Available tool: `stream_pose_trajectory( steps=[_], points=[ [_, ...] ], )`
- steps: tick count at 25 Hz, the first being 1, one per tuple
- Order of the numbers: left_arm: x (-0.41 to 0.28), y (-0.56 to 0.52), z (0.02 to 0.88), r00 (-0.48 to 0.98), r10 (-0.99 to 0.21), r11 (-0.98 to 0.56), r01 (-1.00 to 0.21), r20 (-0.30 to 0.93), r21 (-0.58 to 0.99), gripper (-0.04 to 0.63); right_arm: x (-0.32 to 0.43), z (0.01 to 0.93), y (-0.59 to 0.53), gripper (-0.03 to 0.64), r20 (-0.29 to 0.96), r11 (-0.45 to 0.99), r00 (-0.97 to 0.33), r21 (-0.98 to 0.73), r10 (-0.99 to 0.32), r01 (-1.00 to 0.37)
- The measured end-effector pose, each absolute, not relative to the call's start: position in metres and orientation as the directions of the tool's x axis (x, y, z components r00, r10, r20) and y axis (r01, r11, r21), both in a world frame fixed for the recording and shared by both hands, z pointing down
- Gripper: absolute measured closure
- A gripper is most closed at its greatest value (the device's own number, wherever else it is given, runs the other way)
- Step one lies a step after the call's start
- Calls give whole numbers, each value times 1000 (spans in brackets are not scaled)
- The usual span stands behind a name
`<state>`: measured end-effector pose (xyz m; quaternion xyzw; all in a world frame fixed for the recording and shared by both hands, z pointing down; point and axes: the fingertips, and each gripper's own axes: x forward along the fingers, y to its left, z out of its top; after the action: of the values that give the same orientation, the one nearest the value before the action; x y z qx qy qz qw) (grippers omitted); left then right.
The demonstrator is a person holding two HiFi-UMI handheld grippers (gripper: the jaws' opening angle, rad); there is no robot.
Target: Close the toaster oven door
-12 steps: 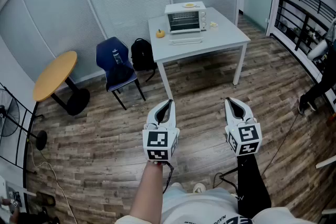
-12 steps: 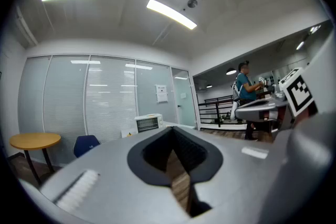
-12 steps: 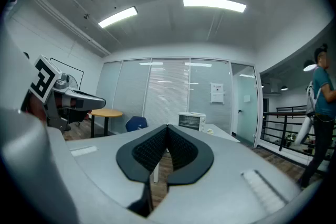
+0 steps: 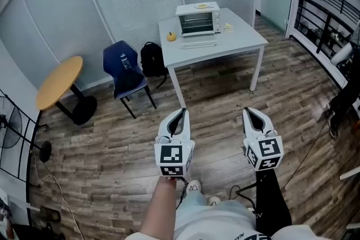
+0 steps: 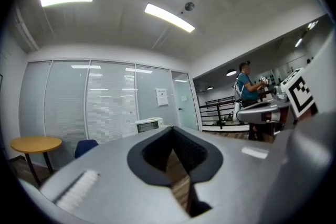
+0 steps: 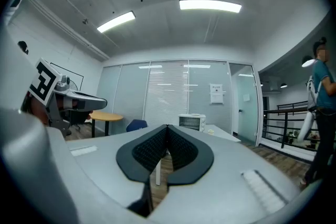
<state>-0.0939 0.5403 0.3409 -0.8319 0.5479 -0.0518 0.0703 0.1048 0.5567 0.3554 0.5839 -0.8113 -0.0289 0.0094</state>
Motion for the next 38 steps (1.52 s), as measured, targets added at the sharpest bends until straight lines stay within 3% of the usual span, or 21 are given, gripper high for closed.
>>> stream_pose_trajectory(
  steps=[15,38],
  points=[
    [-93,472,345,435,-900,-424,-879,-2,-219,540,98,357,494,615,-39,311,-313,49,-949,-949],
    [-138,206,320,467,-883,-449,-870,-53,-203,541,65,342,247,615,-37,246,-249,60,-968,-967]
  ],
)
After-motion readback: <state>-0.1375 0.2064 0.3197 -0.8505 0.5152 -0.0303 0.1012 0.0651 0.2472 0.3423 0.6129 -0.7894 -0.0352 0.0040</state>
